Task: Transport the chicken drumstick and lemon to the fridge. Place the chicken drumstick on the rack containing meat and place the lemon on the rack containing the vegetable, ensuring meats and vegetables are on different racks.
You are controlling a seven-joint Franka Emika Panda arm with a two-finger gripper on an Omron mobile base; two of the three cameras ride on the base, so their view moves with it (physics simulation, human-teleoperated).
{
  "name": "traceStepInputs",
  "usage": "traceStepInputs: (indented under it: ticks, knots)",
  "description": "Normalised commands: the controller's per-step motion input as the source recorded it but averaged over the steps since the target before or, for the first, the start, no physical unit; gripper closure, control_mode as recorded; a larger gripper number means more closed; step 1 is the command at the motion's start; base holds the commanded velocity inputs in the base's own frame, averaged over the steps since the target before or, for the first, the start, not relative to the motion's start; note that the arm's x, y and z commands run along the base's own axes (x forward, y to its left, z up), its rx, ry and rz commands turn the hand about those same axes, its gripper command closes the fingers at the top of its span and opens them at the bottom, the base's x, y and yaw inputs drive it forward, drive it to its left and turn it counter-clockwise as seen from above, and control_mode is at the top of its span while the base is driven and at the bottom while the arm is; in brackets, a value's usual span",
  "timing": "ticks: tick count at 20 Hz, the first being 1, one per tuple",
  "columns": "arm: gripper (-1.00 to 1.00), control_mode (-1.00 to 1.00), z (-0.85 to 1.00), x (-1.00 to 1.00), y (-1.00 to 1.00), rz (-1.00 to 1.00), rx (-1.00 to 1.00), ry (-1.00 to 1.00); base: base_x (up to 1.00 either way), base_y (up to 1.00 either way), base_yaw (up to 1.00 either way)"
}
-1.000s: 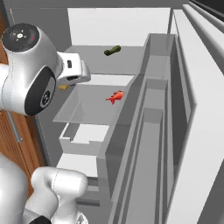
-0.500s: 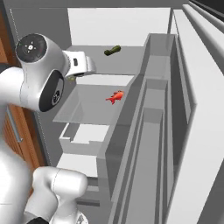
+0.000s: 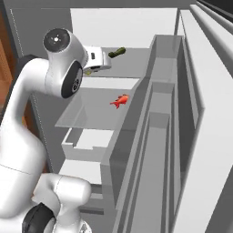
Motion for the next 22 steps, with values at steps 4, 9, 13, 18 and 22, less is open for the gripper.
traceStepInputs:
  ticks: [4,9,13,18,22]
  knots:
    - [1.0,-1.0,0.0,0.65,-0.23,-0.01,0.0,0.0,0.0,0.0,0.0]
    - [1.0,-1.0,-0.03,0.43,-0.2,-0.01,0.0,-0.06,0.0,0.0,0.0]
    - [1.0,-1.0,-0.15,0.27,-0.04,0.0,0.0,-0.18,0.0,0.0,0.0]
    - [1.0,-1.0,-0.12,0.33,0.0,-0.01,0.0,-0.03,0.0,0.0,0.0]
    - [1.0,-1.0,-0.19,0.33,0.0,-0.01,0.0,0.11,0.0,0.0,0.0]
